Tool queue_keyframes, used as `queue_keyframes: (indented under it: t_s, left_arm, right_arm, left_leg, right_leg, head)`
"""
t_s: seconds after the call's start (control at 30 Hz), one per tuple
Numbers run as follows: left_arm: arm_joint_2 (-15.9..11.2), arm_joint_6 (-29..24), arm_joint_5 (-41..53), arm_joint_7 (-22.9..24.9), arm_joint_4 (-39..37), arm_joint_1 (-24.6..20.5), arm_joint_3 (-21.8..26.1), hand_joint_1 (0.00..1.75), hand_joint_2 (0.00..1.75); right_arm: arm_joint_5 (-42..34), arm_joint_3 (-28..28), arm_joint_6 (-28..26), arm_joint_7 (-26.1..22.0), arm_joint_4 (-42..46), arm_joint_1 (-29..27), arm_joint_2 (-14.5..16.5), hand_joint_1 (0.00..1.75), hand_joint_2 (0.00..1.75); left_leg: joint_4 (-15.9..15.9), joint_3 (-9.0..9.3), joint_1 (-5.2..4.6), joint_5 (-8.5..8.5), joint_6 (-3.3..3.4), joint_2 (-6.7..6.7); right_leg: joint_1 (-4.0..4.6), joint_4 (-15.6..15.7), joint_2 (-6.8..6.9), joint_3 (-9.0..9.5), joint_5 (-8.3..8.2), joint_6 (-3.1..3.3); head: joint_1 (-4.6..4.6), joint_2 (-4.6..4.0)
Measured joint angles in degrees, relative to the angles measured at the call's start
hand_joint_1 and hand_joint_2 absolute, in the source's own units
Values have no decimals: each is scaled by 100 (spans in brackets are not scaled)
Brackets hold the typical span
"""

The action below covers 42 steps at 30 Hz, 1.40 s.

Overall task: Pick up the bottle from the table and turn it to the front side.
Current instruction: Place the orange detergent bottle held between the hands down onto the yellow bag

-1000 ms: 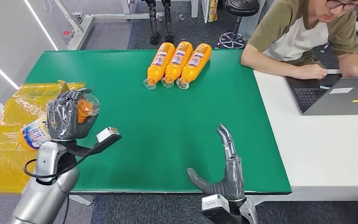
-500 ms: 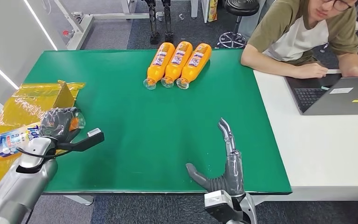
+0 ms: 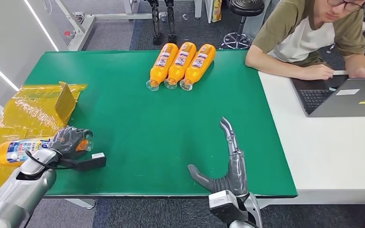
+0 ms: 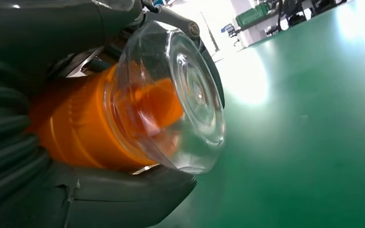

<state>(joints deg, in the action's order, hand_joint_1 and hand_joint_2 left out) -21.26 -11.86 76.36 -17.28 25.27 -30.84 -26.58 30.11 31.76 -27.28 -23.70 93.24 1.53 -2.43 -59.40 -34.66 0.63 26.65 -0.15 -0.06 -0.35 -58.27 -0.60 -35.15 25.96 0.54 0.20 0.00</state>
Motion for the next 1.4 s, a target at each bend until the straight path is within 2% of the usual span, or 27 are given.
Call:
queue_keyframes:
  t_s: [0.07,0.13,0.2,0.47,0.7,0.87,1.0,1.17,1.4]
  left_arm:
    - [16,-24,33,2,-48,-1,-61,158,175]
    - [46,-97,68,11,-85,-9,-120,72,175]
    - [89,-184,69,30,-113,-40,-169,0,175]
    - [320,-148,-78,156,-230,-268,-234,0,175]
    - [497,-9,-517,-59,-282,-324,-220,0,175]
    - [542,-421,-1095,-475,-269,-319,-81,0,175]
    - [585,-1018,-2108,-1203,-55,-261,316,0,175]
    - [719,-1214,-3732,-2089,780,-27,860,0,175]
    - [917,-1088,-5835,-2296,3138,588,979,0,175]
  right_arm:
    - [-10,1,18,0,-21,43,4,0,175]
    - [-8,5,22,1,-41,72,14,0,175]
    - [-3,11,20,3,-51,86,20,0,175]
    - [19,15,-56,20,-52,57,24,0,175]
    - [81,15,-153,28,-52,35,24,0,175]
    - [78,15,-220,40,-51,12,22,0,175]
    - [72,14,-259,73,-29,-49,21,0,175]
    - [72,14,-262,82,5,-93,20,0,175]
    - [-23,13,-193,63,9,-86,10,0,175]
  left_leg:
    - [0,0,0,0,0,0]
    - [-1,0,0,0,0,0]
    - [-1,0,-1,0,0,-1]
    - [-1,1,-2,0,0,-1]
    - [-1,1,-1,0,0,0]
    - [-1,1,-1,0,0,0]
    - [-1,1,-1,0,0,0]
    - [-2,1,-2,0,1,0]
    - [-3,-1,-3,1,2,-2]
  right_leg:
    - [0,0,-1,0,0,0]
    - [0,0,-1,0,0,0]
    - [0,0,0,0,0,0]
    - [-1,1,1,0,-1,0]
    - [-1,0,1,0,-1,0]
    - [-1,0,0,-1,-1,0]
    - [-1,0,0,-1,-1,0]
    - [-1,1,0,-1,-1,-1]
    - [-2,4,2,1,-1,-2]
  head:
    - [-1,0]
    - [-1,0]
    - [1,0]
    - [0,0]
    - [1,0]
    - [1,0]
    - [0,0]
    - [-1,0]
    - [1,0]
